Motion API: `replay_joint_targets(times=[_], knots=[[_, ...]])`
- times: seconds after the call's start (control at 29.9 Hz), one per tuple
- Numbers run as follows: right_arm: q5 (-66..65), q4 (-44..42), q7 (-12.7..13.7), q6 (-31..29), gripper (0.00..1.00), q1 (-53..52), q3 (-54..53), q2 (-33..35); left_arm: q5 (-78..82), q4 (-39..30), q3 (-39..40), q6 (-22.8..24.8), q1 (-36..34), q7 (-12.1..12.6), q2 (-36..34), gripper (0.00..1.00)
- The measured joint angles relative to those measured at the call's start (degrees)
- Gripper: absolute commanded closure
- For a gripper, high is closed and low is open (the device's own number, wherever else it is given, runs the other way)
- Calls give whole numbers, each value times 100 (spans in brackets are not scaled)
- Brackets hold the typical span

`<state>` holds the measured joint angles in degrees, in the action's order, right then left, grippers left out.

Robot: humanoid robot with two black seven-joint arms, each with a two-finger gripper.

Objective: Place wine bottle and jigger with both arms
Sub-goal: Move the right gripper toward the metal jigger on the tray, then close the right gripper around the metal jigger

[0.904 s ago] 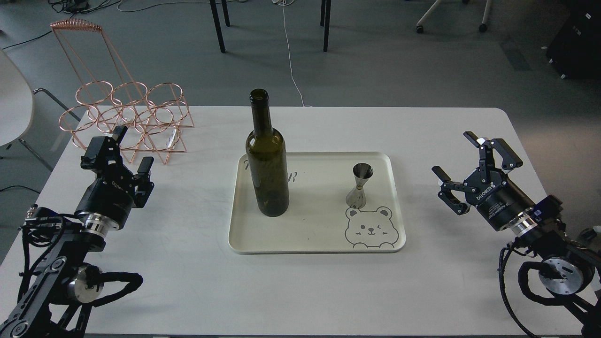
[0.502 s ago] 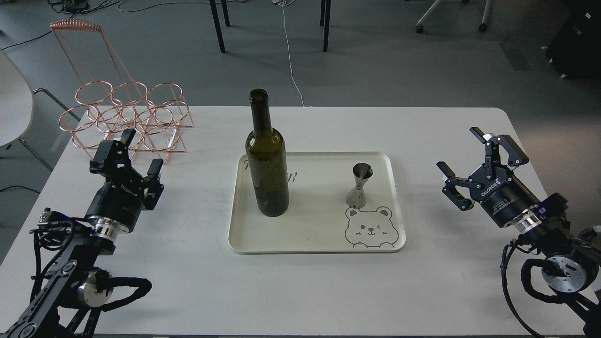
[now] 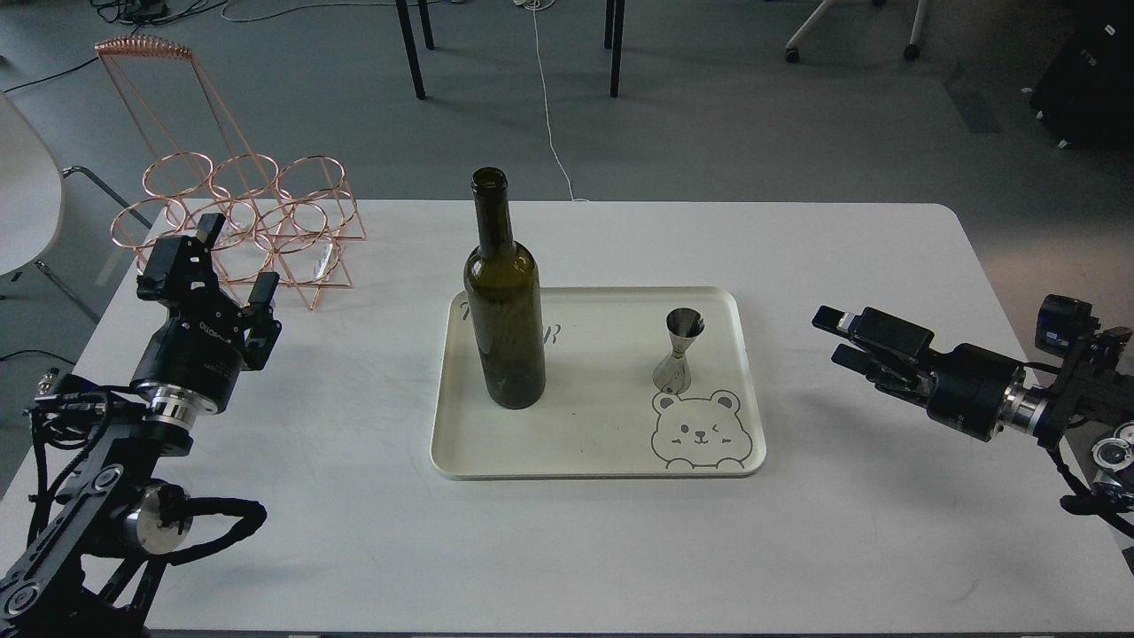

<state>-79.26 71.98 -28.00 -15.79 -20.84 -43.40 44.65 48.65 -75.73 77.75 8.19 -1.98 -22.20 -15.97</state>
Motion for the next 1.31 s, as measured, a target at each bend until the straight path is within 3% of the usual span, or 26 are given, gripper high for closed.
replay_joint_targets(times=[0.1,0.33,0.47,0.74,1.31], knots=[[-1445,139,0,1043,1,8,234,14,11,-37,-111,-17,12,-234,-1,2],[-3244,-611,-1,3052,5,-168,615,-600,12,-250,-136,-53,87,-290,11,2],[-3773,-1159,-1,3775,7,-463,855,-1140,9,-437,-122,-54,188,-293,10,2],[-4556,-1899,-1,4251,10,-784,1245,-1966,5,-587,-124,-54,249,-294,40,2],[-4575,-2940,0,4379,33,-1247,1674,-2808,6,-619,-106,-45,250,-294,26,2]])
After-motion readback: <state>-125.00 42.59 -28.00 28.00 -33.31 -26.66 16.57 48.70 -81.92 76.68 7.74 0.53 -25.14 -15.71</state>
